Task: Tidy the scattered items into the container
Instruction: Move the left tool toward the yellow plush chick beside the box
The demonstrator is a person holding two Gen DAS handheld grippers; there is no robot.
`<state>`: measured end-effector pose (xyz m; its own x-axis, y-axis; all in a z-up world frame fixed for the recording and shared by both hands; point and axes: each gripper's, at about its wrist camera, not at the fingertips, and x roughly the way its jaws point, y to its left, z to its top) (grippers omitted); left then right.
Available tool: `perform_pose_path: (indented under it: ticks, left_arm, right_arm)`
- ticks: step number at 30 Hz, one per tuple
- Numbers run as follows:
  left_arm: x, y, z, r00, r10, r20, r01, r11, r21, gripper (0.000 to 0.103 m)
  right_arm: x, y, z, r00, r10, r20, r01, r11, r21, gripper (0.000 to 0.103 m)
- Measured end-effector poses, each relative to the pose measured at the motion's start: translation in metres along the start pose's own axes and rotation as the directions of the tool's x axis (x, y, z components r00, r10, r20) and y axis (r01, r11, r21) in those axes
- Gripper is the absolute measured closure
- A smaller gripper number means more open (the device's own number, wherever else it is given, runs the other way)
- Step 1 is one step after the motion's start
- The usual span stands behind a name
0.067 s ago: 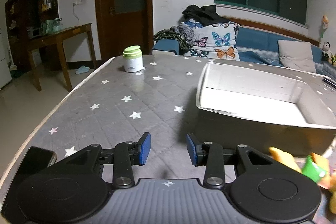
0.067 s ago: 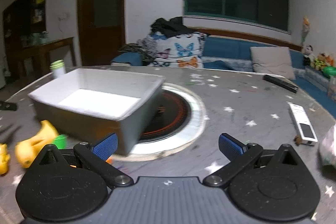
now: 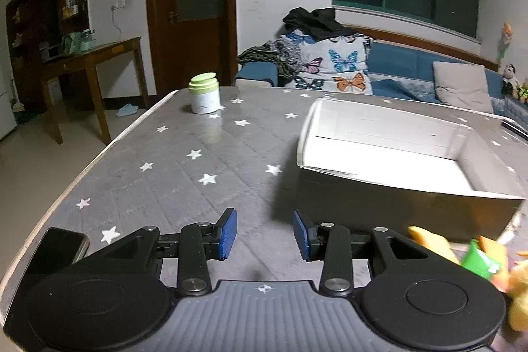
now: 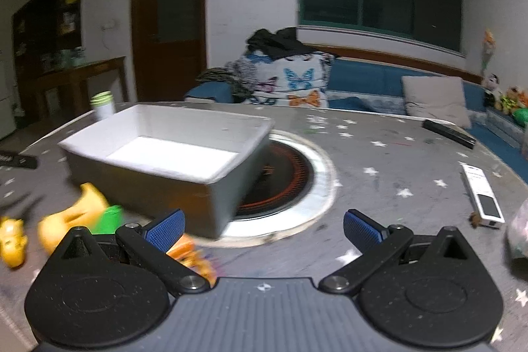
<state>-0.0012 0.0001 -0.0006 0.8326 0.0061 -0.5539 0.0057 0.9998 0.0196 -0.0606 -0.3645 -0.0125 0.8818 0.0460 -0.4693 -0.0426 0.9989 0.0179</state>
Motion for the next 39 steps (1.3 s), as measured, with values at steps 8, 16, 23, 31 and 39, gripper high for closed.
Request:
perform_pose_path:
  ticks: [8,16,23,31,39]
  left_arm:
    - [-0.039,-0.031,-0.025,0.999,0.008,0.036,-0.011,0.998,0.069,0.063]
    - [-0.073,-0.053,-0.034,0.998,-0.054,-0.014,0.055,0.996,0.069,0.063]
    - [-0.081,-0.068,-0.045,0.994,-0.101,-0.046,0.105,0.99,0.094,0.063]
    - [-0.086,-0.086,-0.055,0.984,-0.152,-0.088,0.163,0.977,0.134,0.063]
    - [-0.086,-0.1,-0.059,0.974,-0.194,-0.115,0.211,0.965,0.158,0.063]
  right_arm:
    - [-0.003,0.013,0.001,1.0,0.002,-0.03,-0.003,1.0,-0.021,0.0]
    - [-0.046,0.083,-0.027,1.0,0.025,-0.007,-0.025,0.997,-0.076,0.0]
    - [-0.07,0.102,-0.029,0.996,0.081,-0.033,-0.084,0.991,-0.105,0.0]
    - [-0.09,0.093,-0.035,0.988,0.14,-0.068,-0.147,0.983,-0.107,0.0]
    - [-0.105,0.111,-0.032,0.986,0.134,-0.097,-0.143,0.985,-0.094,0.0]
